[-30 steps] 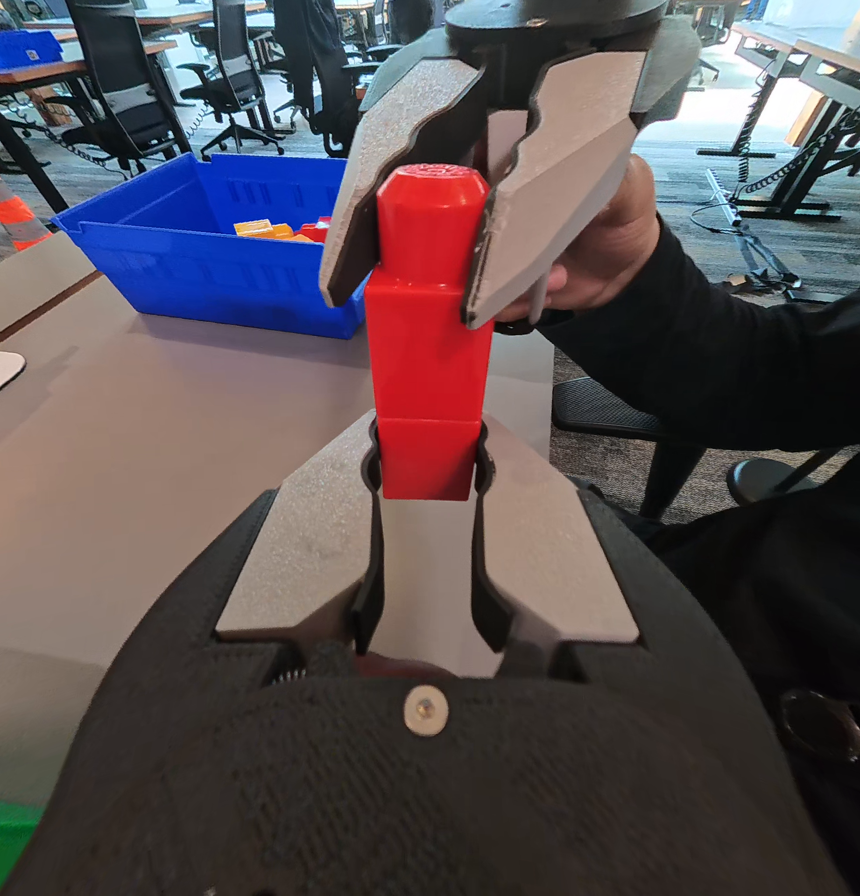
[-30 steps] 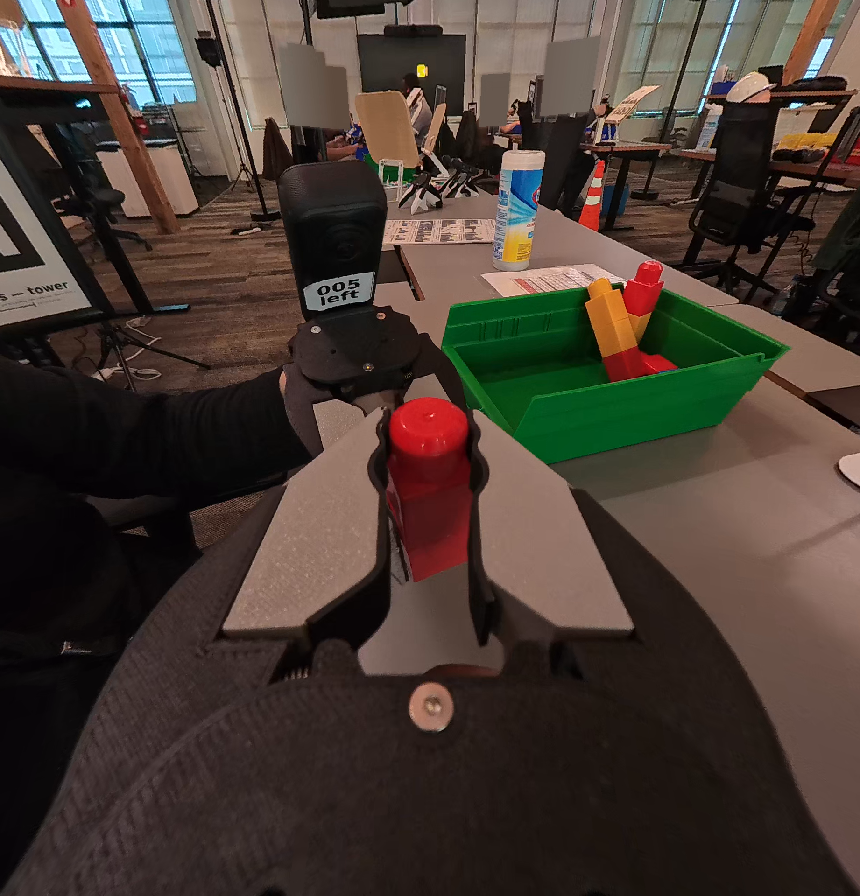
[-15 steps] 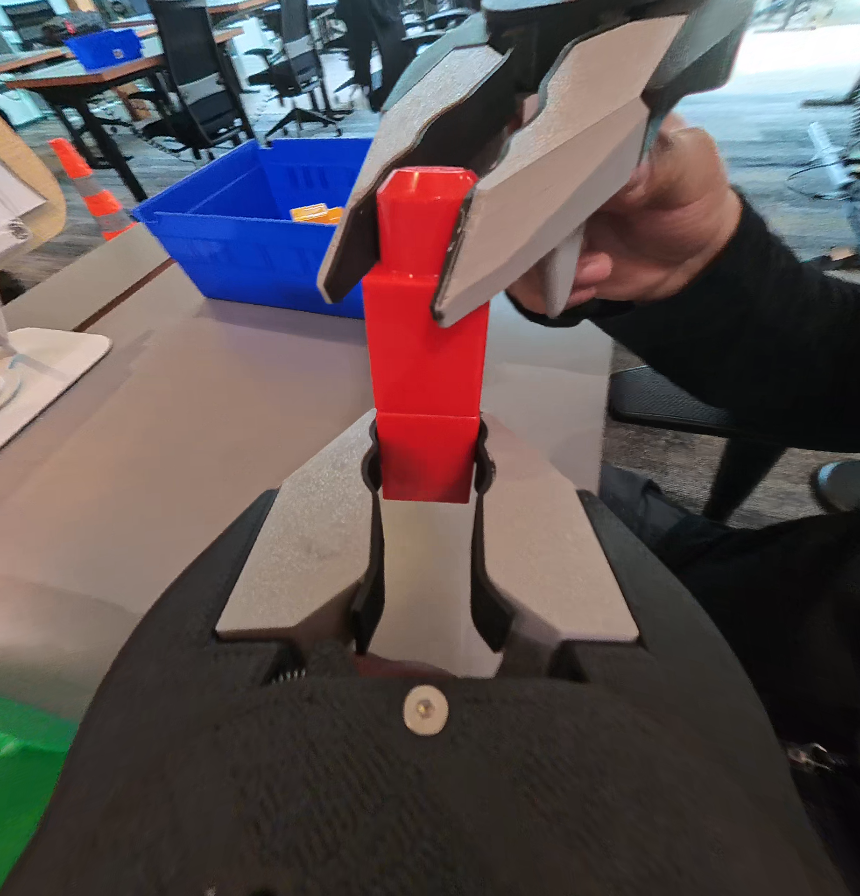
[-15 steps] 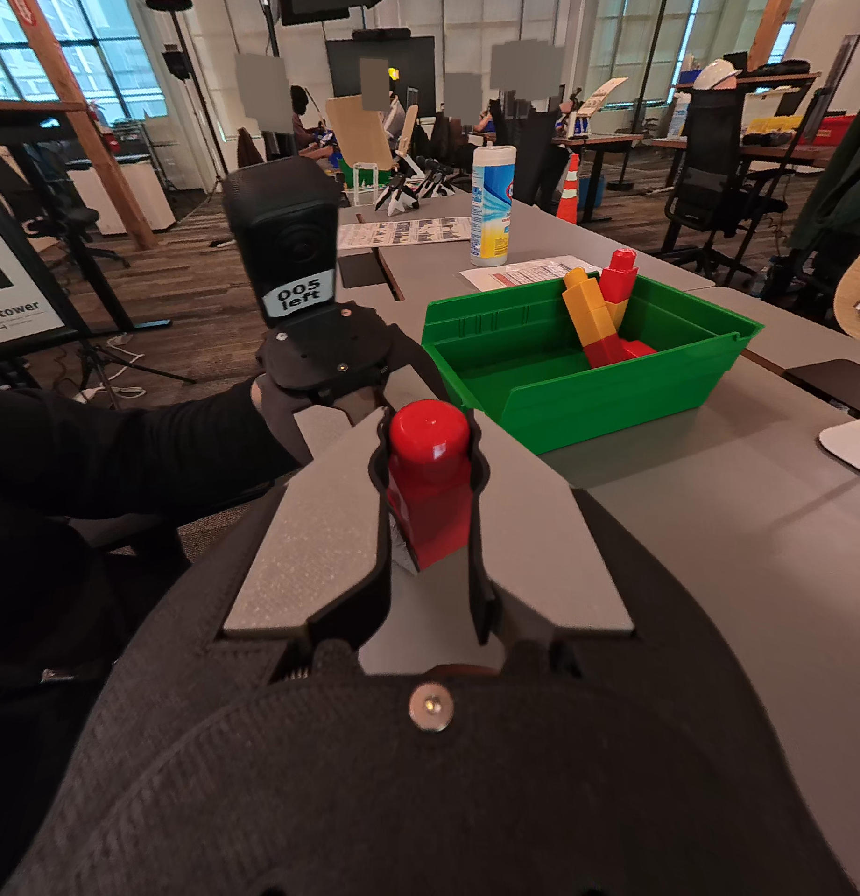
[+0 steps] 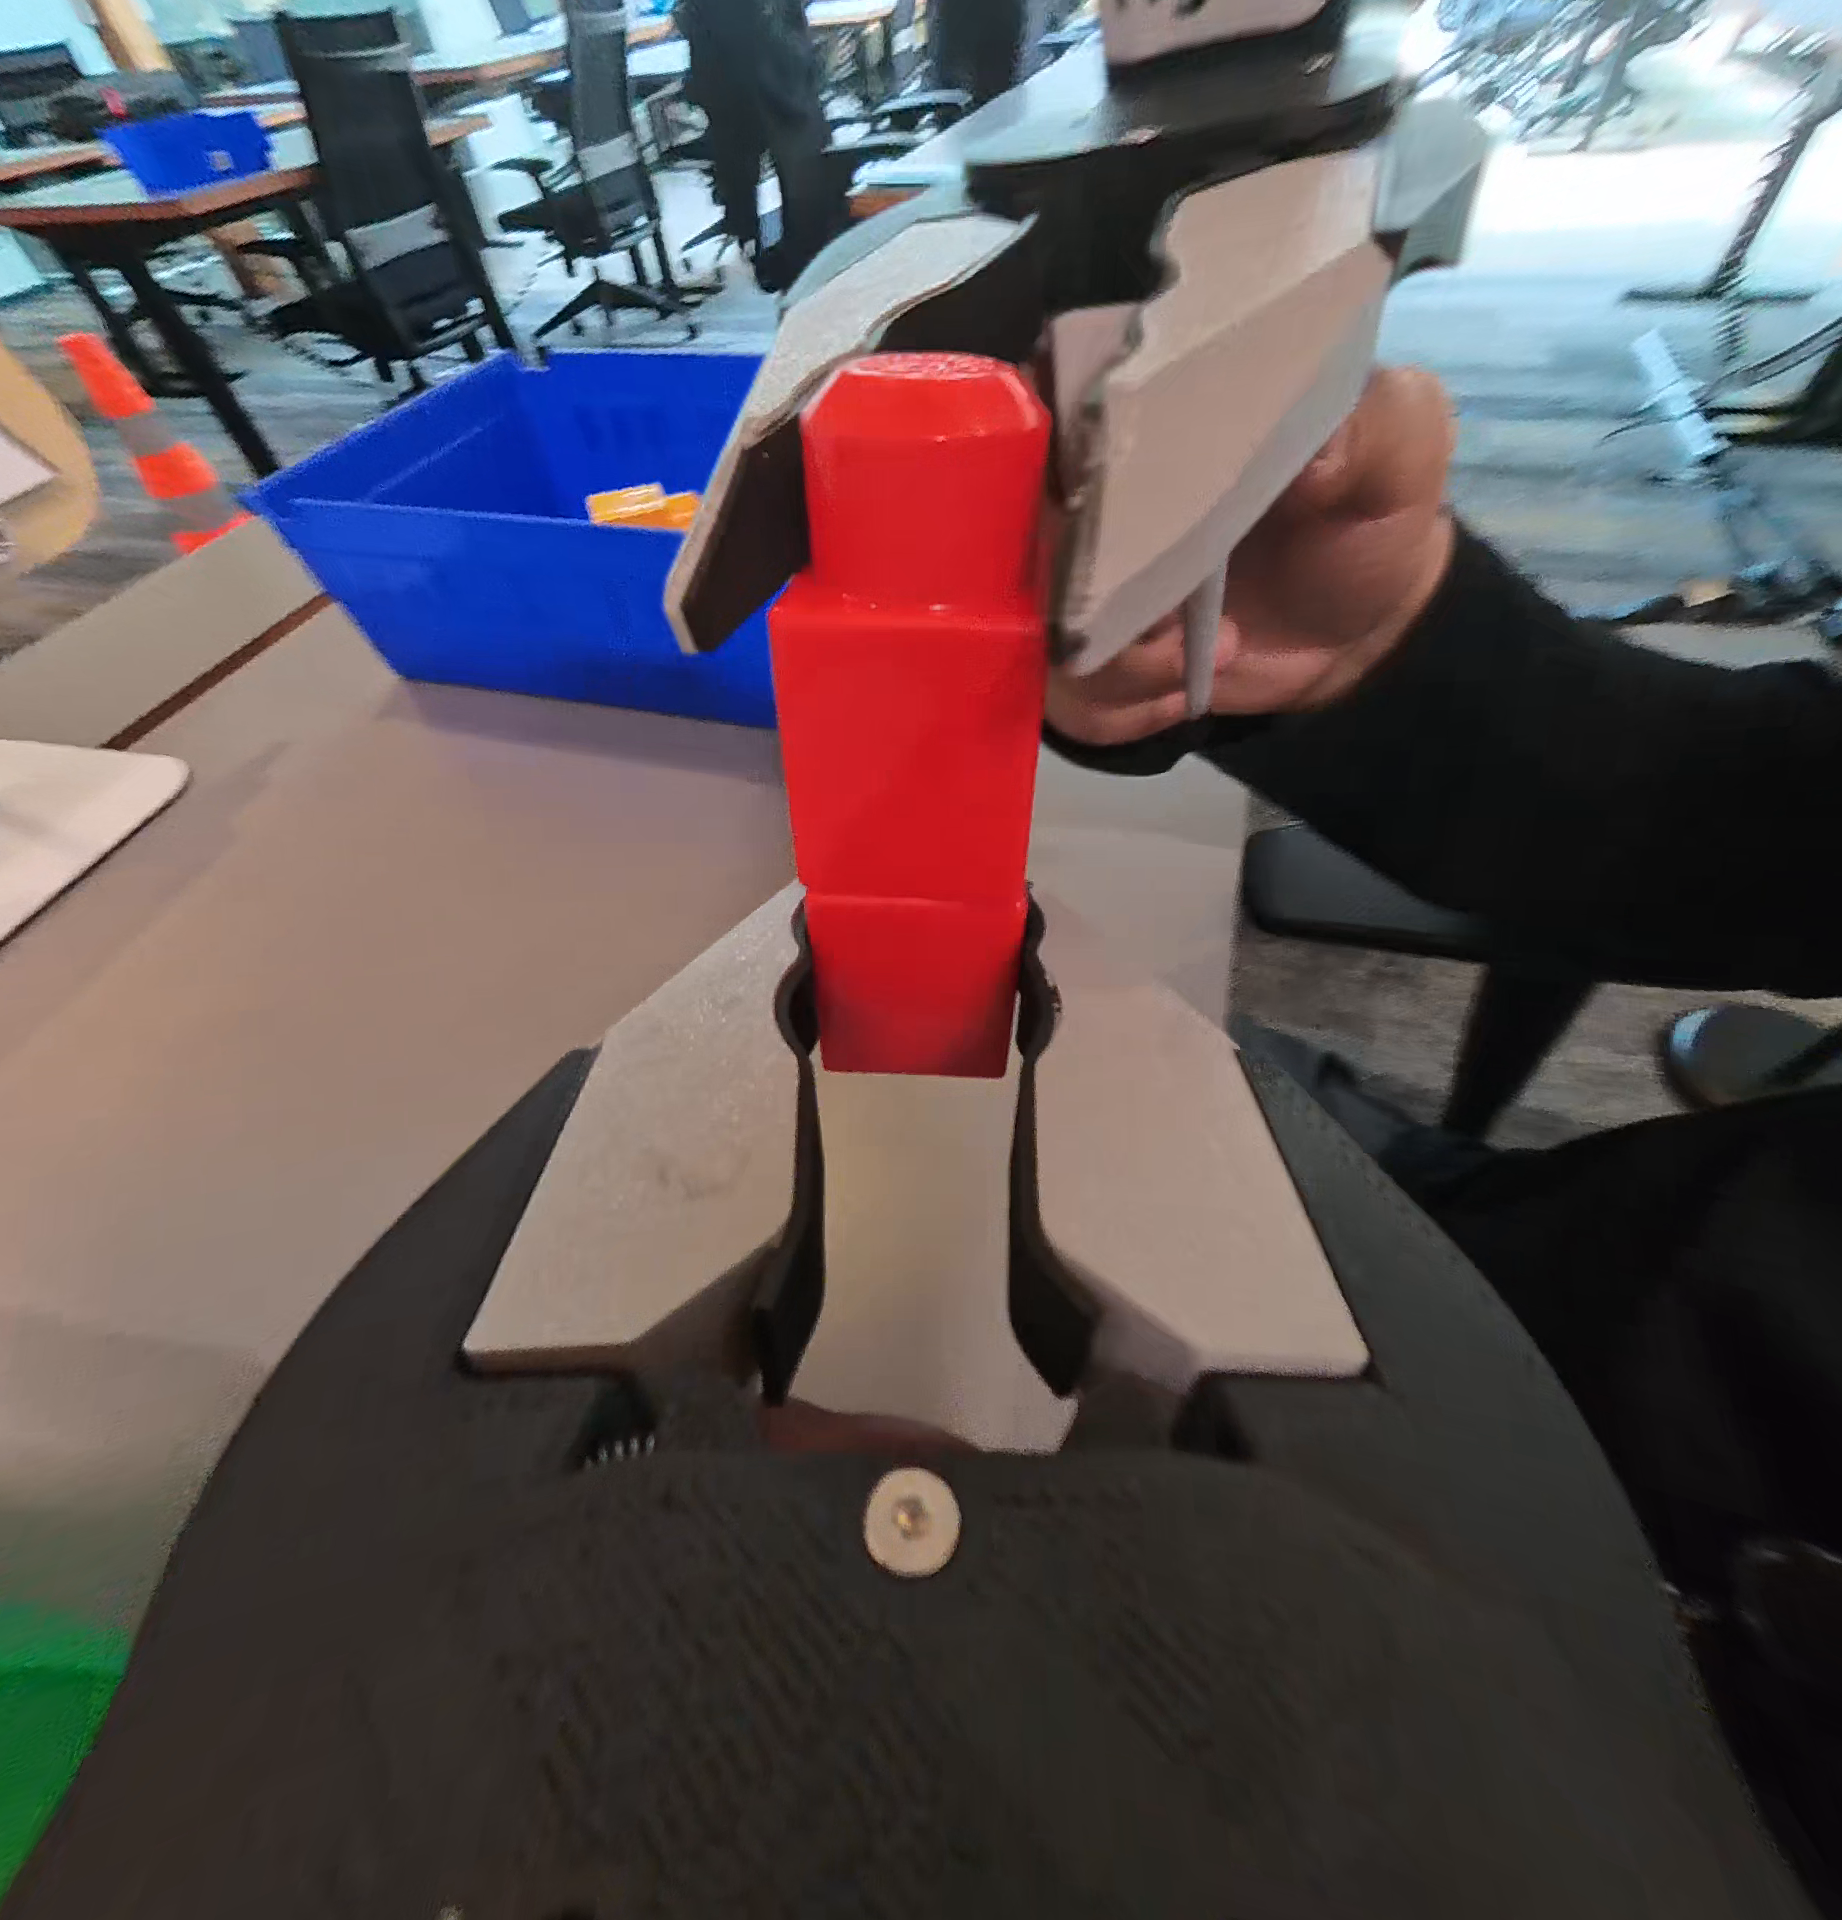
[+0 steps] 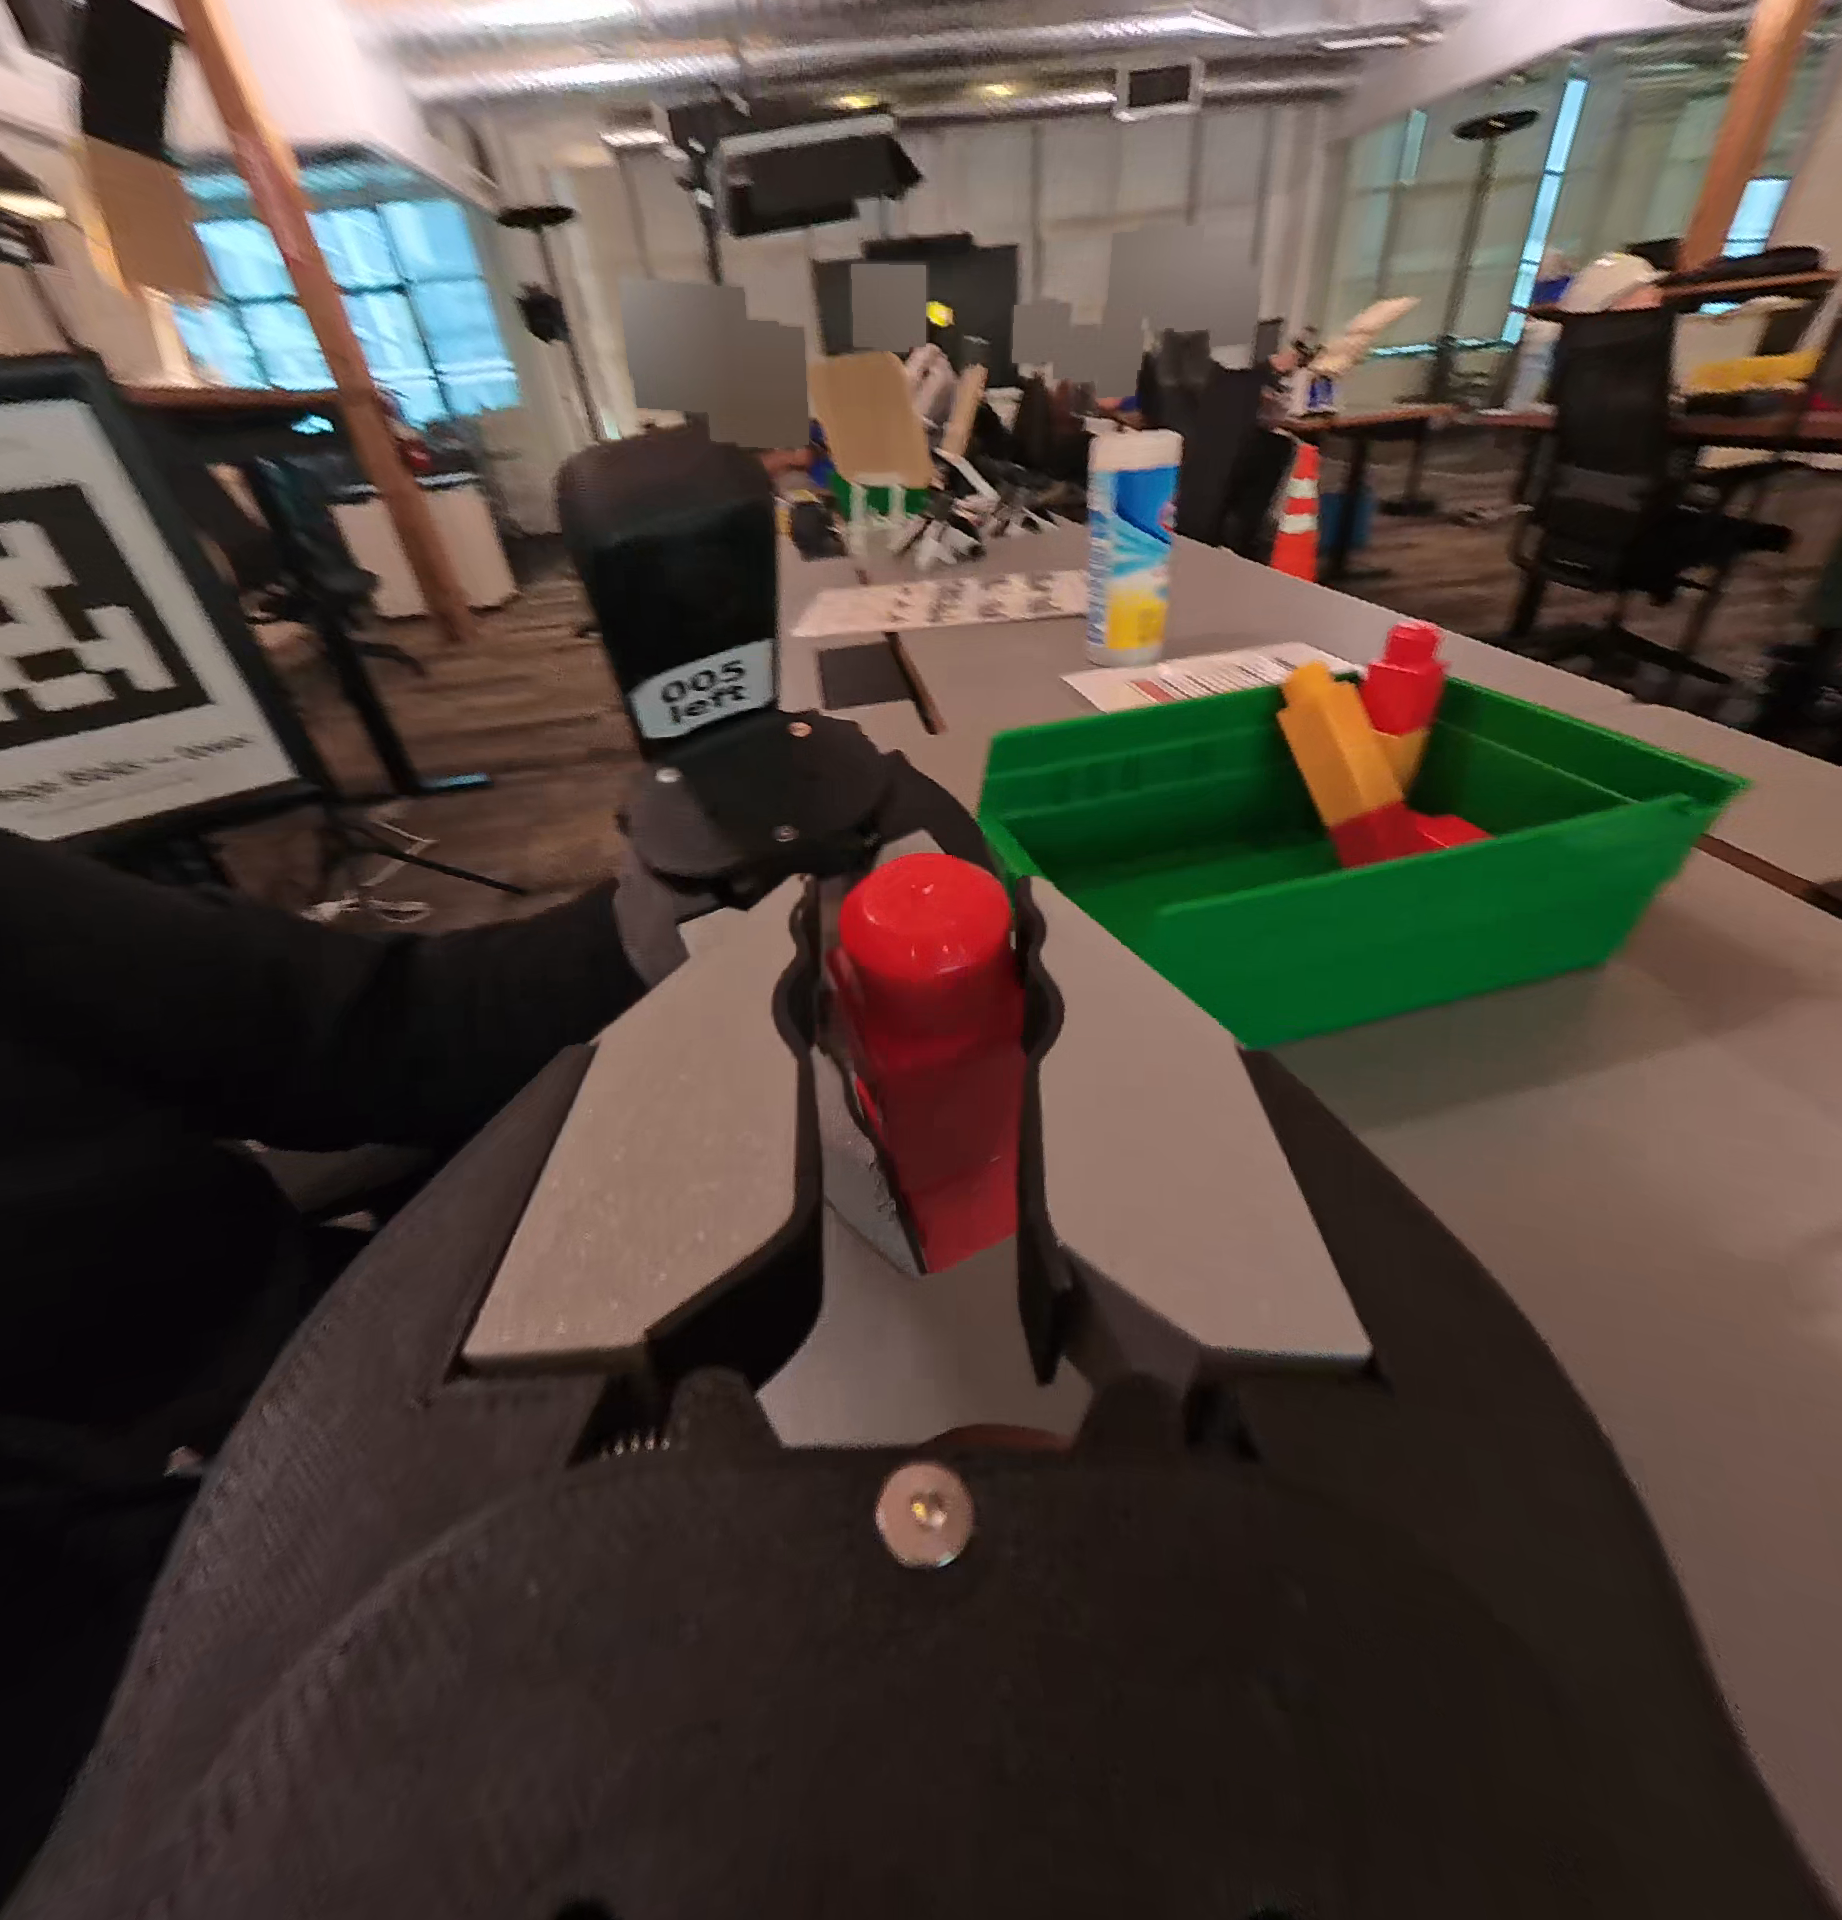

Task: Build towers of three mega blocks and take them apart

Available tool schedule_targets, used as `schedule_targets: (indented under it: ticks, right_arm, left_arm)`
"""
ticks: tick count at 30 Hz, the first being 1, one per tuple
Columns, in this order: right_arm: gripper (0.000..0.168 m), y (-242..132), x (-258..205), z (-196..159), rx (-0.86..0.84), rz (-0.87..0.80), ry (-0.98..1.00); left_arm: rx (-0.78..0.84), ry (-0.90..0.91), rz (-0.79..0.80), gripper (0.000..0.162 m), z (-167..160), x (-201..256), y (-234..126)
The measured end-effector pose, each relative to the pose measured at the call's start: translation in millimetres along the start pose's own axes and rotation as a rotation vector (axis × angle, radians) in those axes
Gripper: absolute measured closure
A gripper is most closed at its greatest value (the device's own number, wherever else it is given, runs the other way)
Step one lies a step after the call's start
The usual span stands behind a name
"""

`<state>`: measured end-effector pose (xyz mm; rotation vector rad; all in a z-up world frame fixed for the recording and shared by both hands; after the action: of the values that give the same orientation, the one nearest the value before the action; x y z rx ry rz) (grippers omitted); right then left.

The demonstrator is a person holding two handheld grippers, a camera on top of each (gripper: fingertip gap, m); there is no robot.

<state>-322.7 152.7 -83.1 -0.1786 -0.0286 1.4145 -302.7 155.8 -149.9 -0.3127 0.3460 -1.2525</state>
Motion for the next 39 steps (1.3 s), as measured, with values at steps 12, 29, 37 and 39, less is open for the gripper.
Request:
schedule_targets:
  ticks: [12,29,37,39]
  right_arm:
    - [0.124,0.8,-30.4,-2.4,-0.020,0.187,-0.045]
    - [0.133,11.2,38.9,-28.8,-0.209,-0.367,-0.091]
    - [0.132,2.1,-2.9,6.3,-0.002,-0.099,-0.067]
    - [0.132,-18.7,20.5,11.9,0.019,-0.231,-0.076]
  left_arm:
    - [0.108,-0.065,-0.255,0.128,18.2,32.5,-15.1]
    - [-0.125,0.200,0.428,0.128,-8.7,-42.9,-0.7]
    - [-0.089,0.165,0.260,0.129,-8.6,-20.1,7.0]
    - [-0.064,0.126,0.237,0.129,-6.8,-21.9,2.5]
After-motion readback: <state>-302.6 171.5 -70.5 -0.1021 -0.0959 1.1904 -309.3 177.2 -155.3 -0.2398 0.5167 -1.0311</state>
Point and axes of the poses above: each gripper's, where its closed fingertips meet, y out along the fingers, z out of its top, x = y × z across the jaws, the point moved 1 cm from there along -y, back along the fingers, and after that the axes turned 6 degrees about -x, right-handed, at the moved point
